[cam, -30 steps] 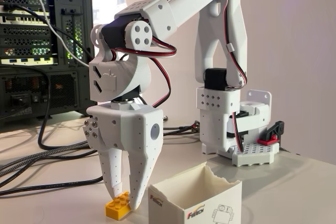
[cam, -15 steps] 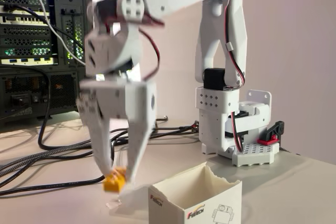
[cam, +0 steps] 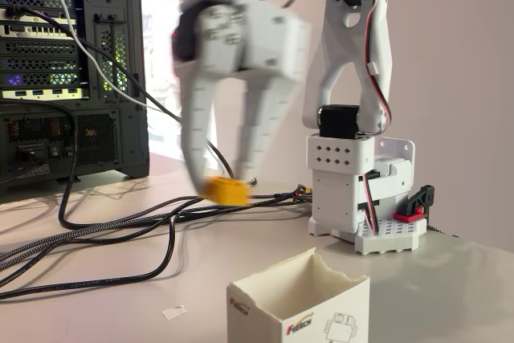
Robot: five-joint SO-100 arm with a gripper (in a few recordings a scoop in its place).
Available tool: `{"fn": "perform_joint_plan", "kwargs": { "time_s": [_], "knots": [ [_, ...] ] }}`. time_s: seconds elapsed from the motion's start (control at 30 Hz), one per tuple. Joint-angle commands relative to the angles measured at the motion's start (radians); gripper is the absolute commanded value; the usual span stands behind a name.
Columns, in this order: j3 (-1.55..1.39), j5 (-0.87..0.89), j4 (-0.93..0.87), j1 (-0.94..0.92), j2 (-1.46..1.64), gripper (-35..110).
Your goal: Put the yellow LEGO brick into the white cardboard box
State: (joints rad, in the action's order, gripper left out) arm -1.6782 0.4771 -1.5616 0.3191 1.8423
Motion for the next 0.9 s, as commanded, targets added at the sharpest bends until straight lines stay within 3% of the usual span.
{"fn": "perform_joint_plan", "kwargs": {
  "time_s": [0.0, 0.27, 0.6, 0.87],
  "knots": [
    [0.032, 0.084, 0.04, 0.137, 0.126, -9],
    [0.0, 0.074, 0.071, 0.129, 0.133, -9],
    [-0.071, 0.083, 0.063, 0.112, 0.164, 8],
    [-0.081, 0.091, 0.071, 0.118, 0.173, 12]
  ]
}}
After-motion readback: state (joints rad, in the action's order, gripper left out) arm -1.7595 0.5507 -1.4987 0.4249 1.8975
